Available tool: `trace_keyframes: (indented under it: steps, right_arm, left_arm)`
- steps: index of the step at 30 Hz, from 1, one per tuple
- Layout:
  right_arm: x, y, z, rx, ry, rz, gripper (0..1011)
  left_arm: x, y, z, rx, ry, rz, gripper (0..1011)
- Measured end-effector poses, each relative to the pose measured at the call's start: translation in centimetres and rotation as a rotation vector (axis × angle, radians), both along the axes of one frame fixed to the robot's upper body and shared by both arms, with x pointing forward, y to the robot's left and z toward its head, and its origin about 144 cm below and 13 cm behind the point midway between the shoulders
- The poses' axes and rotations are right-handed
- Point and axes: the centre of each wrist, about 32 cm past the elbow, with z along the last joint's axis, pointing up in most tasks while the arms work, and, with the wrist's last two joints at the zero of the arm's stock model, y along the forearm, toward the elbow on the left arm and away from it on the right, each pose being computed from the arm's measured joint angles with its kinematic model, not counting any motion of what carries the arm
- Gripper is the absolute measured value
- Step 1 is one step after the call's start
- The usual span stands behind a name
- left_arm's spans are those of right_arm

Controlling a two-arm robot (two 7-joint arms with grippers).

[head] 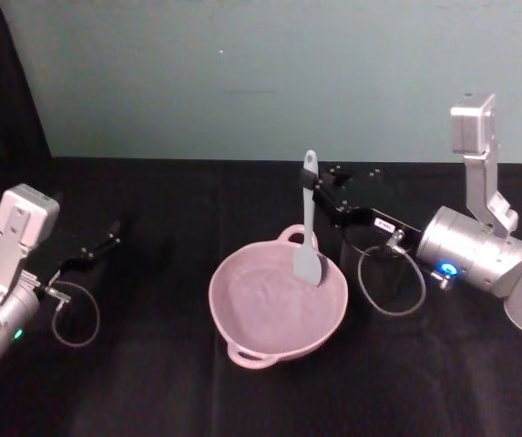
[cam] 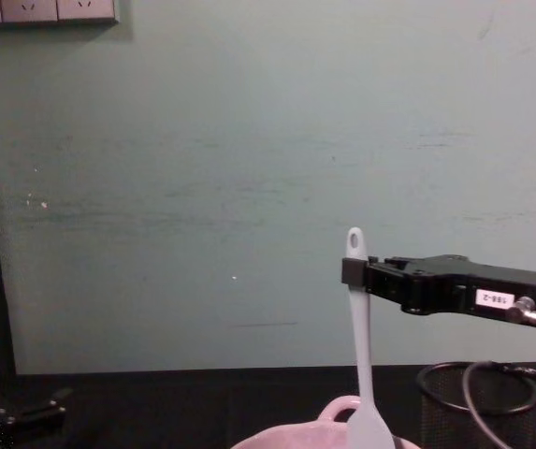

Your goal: Use the one hand to pick up the spoon and stir the clear water in the bowl.

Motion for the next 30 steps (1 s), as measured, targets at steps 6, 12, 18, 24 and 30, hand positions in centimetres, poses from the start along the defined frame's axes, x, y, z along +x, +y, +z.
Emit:
trace_keyframes:
  steps: [6,12,18,24,30]
  right_arm:
    - [-0.8,0.0,0.1,-0.006,0.004,0.013,123]
    - [-1.8,1.7,0.2,-0.014,0.014,0.089,123]
    - [-2.6,3.9,0.0,-0.016,0.031,0.179,123]
    - [-2.7,5.4,0.1,-0.010,0.030,0.219,124]
    - [-1.9,5.7,0.2,-0.002,0.023,0.215,123]
  left_arm:
    - [0.0,0.0,0.0,0.000,0.000,0.000,1005]
    - [0.0,0.0,0.0,0.000,0.000,0.000,1005]
    - [0.0,0.0,0.0,0.000,0.000,0.000,1005]
    - [0.0,0.0,0.0,0.000,0.000,0.000,1005]
    - [0.0,0.0,0.0,0.000,0.000,0.000,1005]
